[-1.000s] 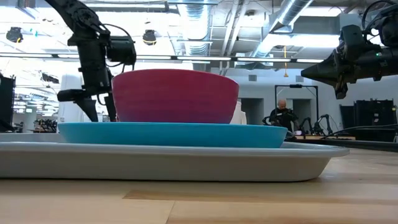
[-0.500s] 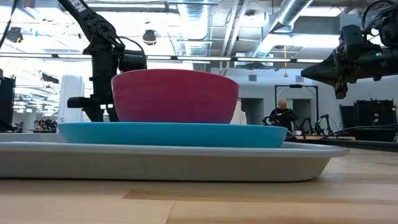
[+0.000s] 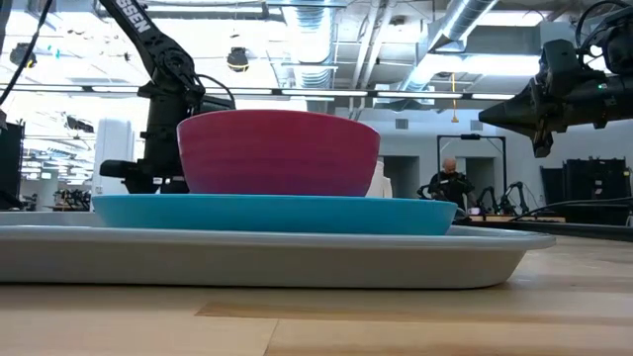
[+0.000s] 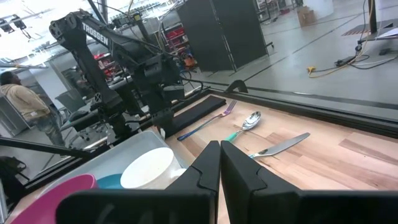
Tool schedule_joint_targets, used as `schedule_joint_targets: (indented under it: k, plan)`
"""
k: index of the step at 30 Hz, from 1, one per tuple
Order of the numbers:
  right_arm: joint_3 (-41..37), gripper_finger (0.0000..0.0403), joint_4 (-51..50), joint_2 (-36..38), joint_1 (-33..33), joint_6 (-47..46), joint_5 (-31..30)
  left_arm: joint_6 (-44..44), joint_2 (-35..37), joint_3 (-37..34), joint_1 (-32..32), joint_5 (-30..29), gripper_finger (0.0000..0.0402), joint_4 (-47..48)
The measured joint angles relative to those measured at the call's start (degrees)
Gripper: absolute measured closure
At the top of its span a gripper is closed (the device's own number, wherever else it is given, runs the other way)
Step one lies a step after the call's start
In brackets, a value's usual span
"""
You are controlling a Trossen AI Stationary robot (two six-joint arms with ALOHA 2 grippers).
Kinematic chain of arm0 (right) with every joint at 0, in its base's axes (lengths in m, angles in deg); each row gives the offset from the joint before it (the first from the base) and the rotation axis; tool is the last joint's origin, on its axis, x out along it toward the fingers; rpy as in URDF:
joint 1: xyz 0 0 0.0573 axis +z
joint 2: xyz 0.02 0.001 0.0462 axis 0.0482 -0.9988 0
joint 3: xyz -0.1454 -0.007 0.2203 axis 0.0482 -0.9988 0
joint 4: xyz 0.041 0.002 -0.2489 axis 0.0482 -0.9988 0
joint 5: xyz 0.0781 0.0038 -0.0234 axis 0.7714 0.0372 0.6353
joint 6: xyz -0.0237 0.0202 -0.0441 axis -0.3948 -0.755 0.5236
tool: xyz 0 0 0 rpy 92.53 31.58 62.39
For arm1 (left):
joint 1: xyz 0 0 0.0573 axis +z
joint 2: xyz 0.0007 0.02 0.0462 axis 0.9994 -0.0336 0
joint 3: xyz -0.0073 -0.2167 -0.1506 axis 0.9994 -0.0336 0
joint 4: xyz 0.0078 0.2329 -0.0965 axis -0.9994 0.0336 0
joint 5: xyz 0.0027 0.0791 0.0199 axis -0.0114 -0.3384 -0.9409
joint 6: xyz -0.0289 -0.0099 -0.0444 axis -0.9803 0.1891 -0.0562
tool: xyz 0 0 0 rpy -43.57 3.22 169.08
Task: Set up tray
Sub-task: Put the black napkin on the gray serving tray to the right of the blue plate
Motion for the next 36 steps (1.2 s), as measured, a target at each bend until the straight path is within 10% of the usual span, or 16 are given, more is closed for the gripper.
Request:
schedule_joint_targets:
  k: [10, 27, 36]
  plan:
    - [0.00, 0.0398, 0.00, 0.00, 0.00, 0.00, 0.00, 1.67, -0.13, -0.16, 0.17, -1.05, 0.0389, 0.90]
    - [0.00, 0.0398, 0.00, 0.00, 0.02, 0.00, 0.02, 13.07, -0.02, 13.12, 3.36, -2.56, 0.0400, 18.95]
    - [0.00, 0.0398, 0.00, 0.00, 0.02, 0.00, 0.02, 12.29, 0.02, 15.97, 1.40, 8.16, 0.0401, 29.48]
